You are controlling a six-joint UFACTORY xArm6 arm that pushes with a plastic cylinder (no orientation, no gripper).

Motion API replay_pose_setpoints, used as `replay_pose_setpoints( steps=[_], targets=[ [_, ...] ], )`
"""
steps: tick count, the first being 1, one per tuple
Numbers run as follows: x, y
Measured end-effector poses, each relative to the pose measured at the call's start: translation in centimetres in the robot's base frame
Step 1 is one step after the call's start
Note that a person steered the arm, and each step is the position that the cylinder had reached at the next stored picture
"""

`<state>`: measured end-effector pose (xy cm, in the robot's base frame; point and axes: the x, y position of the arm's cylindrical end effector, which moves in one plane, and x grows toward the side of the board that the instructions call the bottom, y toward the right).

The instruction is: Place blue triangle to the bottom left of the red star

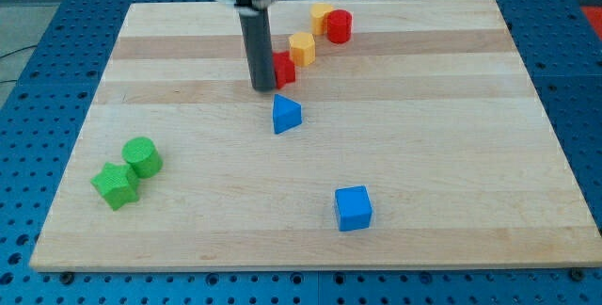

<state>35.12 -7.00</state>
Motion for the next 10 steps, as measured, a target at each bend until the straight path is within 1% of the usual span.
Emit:
replay_pose_setpoints(
  steps=[1, 2, 3, 4, 5, 6, 7, 8, 9, 10],
  targets=[
    [-3.5, 2.0],
    [-2.4, 2.4],
    [-0.7, 12.7],
    [8.6, 10.6],
    [16.4, 4.7],
    [11.6, 0.6],
    [6.7, 0.6],
    [6.4, 1.3],
    [11.7, -0.6],
    [9.6, 3.7]
  ],
)
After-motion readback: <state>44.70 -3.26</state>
